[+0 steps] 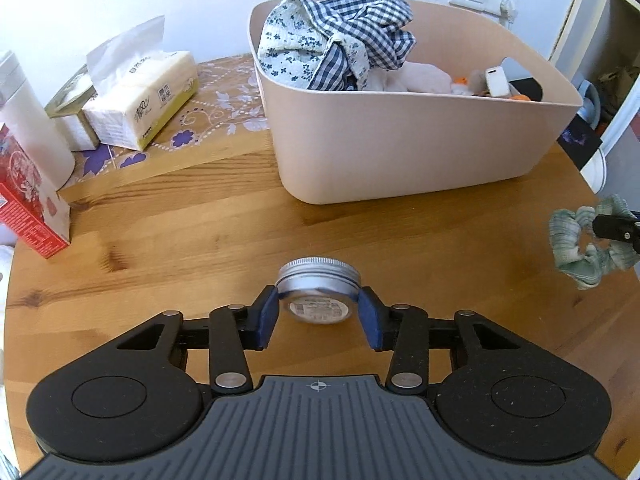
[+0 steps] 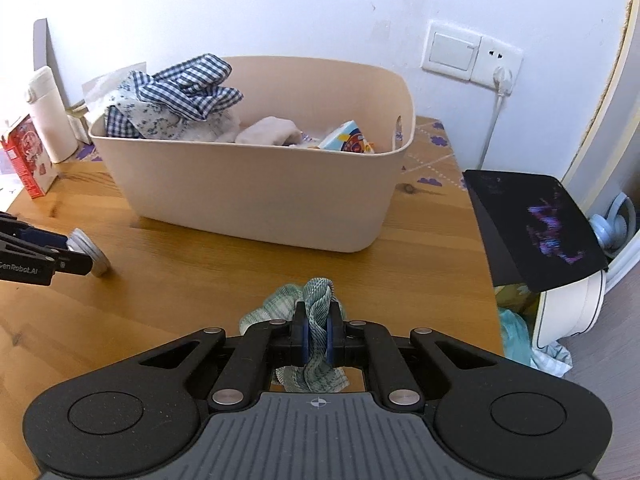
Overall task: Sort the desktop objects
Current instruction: 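Lift the round tin with the left tool while the right tool holds the scrunchie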
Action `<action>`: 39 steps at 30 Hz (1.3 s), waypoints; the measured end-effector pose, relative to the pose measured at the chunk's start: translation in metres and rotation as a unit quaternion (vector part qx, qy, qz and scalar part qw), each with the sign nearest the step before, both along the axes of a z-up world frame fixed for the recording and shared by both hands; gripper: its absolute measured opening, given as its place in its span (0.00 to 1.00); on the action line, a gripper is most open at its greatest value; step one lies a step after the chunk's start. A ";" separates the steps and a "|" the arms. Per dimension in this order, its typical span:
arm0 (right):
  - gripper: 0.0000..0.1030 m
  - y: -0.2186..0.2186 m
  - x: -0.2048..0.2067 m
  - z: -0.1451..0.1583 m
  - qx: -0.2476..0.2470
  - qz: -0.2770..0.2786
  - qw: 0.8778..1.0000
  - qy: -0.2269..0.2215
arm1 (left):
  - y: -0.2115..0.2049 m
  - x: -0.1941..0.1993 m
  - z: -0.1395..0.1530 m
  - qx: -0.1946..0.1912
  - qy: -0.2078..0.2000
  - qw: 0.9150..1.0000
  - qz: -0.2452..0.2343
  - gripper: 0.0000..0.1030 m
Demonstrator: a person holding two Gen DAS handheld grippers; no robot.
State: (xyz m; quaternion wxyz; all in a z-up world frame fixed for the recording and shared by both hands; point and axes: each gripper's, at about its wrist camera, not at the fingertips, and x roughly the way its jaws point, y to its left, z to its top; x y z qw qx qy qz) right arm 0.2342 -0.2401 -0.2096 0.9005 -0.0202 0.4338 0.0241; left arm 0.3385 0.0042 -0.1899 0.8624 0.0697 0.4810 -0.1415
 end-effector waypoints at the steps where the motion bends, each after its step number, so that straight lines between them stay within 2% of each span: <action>1: 0.08 -0.001 -0.004 0.002 -0.001 0.000 1.000 -0.002 | 0.000 -0.002 0.001 -0.008 0.008 1.000 -0.005 0.00; 6: 0.08 -0.004 -0.018 0.009 -0.003 -0.003 1.000 -0.006 | 0.005 -0.013 0.001 0.005 0.012 1.000 0.008 0.00; 10: 0.08 -0.005 -0.025 0.012 -0.006 0.002 1.000 -0.009 | 0.012 -0.017 -0.002 0.002 0.012 1.000 0.020 0.01; 12: 0.08 -0.007 -0.027 0.012 -0.006 0.000 1.000 -0.010 | 0.015 -0.014 -0.004 0.014 0.006 0.999 0.029 0.01; 14: 0.08 -0.008 -0.027 0.011 -0.005 -0.004 1.000 -0.009 | 0.019 -0.008 -0.007 0.021 0.007 0.999 0.045 0.11; 16: 0.08 -0.008 -0.026 0.009 -0.005 -0.005 1.000 -0.005 | 0.024 -0.002 -0.008 0.029 0.004 0.998 0.062 0.54; 18: 0.08 -0.009 -0.025 0.008 -0.004 -0.005 1.000 -0.004 | 0.029 0.003 -0.006 0.048 -0.029 0.995 0.077 0.74; 19: 0.08 -0.009 -0.023 0.007 -0.005 -0.005 1.000 -0.003 | 0.032 0.006 -0.005 0.063 -0.045 0.993 0.084 0.77; 21: 0.08 -0.008 -0.019 0.005 -0.005 -0.007 1.000 0.000 | 0.039 0.016 -0.006 0.088 -0.059 0.990 0.094 0.78; 25: 0.08 -0.004 -0.006 -0.001 -0.005 -0.006 1.000 0.005 | 0.060 0.041 -0.011 0.109 -0.062 0.985 0.114 0.78; 35: 0.08 0.013 0.023 -0.017 0.002 0.010 1.000 0.022 | 0.096 0.085 -0.035 0.141 -0.054 0.976 0.158 0.78; 39: 0.08 0.016 0.030 -0.024 0.002 0.009 0.999 0.030 | 0.104 0.096 -0.039 0.136 -0.073 0.971 0.180 0.81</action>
